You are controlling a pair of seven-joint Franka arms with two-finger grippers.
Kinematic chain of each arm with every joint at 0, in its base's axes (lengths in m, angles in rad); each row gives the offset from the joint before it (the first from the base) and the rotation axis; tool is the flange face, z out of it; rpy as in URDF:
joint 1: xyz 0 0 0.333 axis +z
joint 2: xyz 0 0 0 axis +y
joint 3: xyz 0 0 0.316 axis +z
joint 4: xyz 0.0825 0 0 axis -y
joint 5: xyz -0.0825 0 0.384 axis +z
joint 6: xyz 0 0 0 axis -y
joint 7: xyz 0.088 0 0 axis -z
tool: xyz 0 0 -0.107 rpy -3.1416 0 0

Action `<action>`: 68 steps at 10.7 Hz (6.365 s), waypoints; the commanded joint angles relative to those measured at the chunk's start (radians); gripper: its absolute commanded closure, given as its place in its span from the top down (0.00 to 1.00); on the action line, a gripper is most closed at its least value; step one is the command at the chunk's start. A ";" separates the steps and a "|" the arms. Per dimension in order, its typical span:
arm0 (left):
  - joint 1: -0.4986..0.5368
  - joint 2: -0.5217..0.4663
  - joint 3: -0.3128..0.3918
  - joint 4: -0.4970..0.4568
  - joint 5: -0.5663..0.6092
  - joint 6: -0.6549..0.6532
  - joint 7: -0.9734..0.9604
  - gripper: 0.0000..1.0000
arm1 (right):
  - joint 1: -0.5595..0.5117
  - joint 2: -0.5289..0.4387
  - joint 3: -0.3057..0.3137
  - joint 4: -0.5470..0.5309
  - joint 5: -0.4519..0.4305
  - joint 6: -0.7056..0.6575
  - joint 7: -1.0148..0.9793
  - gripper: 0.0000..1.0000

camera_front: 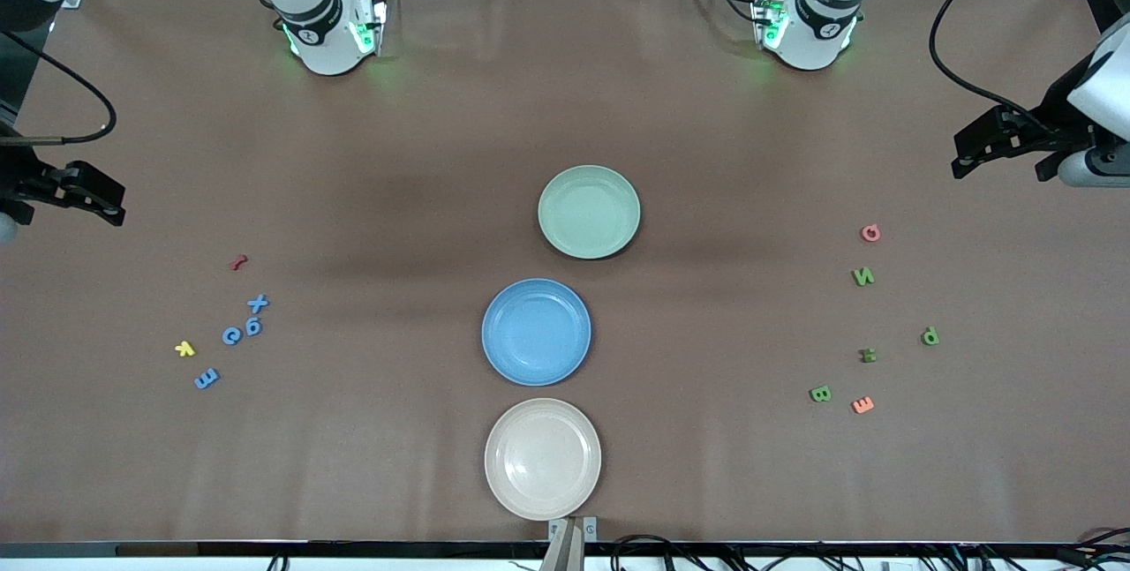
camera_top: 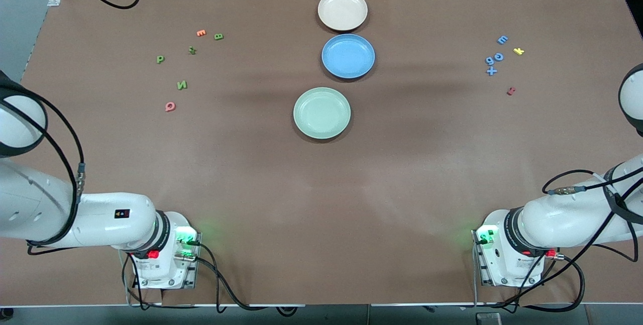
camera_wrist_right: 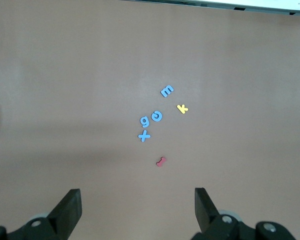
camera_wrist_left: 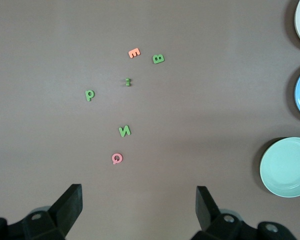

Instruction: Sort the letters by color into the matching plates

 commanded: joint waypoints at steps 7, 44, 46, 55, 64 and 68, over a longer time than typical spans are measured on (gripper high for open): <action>-0.009 0.026 0.005 0.025 0.003 -0.004 0.006 1.00 | -0.095 0.001 0.092 0.008 0.009 -0.014 0.010 1.00; 0.229 0.689 0.049 -0.203 0.173 0.881 0.024 1.00 | -0.098 0.010 0.091 -0.060 0.013 0.050 0.012 1.00; 0.229 0.695 0.053 -0.189 0.176 0.881 0.030 1.00 | -0.098 0.011 0.091 -0.060 0.013 0.052 0.012 1.00; 0.235 0.715 0.053 -0.168 0.234 0.881 0.047 0.00 | -0.096 0.017 0.091 -0.060 0.013 0.052 0.012 1.00; 0.207 0.696 0.045 -0.156 0.224 0.870 -0.033 0.00 | -0.096 0.022 0.091 -0.060 0.013 0.058 0.012 1.00; 0.193 0.678 0.020 -0.123 0.216 0.815 -0.105 0.00 | -0.098 0.022 0.091 -0.060 0.013 0.058 0.012 1.00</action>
